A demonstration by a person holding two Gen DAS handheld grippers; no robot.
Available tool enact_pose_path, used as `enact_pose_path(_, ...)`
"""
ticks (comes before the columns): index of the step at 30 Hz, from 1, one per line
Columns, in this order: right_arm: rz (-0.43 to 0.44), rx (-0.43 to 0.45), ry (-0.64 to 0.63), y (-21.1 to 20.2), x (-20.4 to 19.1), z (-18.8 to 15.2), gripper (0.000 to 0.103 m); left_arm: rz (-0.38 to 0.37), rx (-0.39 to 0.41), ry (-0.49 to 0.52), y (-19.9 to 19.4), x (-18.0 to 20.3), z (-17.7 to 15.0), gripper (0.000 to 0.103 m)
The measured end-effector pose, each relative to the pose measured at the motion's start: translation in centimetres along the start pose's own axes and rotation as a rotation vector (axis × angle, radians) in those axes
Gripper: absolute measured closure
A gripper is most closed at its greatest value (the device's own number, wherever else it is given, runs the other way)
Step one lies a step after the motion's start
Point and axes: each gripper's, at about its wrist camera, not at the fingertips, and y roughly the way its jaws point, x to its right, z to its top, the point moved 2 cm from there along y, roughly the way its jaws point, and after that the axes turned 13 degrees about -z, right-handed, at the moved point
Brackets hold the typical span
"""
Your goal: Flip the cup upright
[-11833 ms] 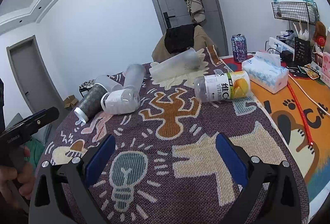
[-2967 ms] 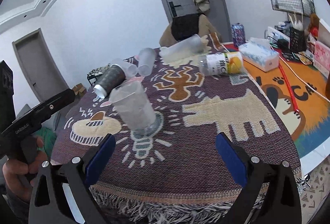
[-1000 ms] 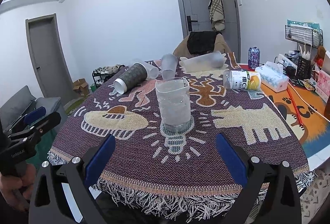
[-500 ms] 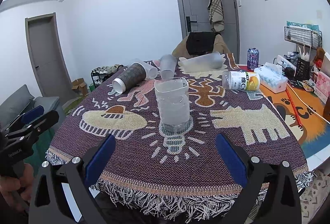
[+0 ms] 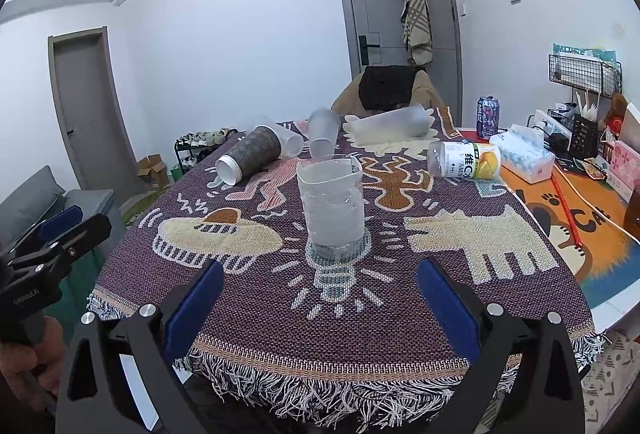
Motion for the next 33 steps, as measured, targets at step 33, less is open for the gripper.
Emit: enact_pose_path(33,-0.010,0.004,-0.015,0.12,-0.40,-0.12,0.008,-0.004,-0.012,0.006,0.13,0.26,-0.27,0.006)
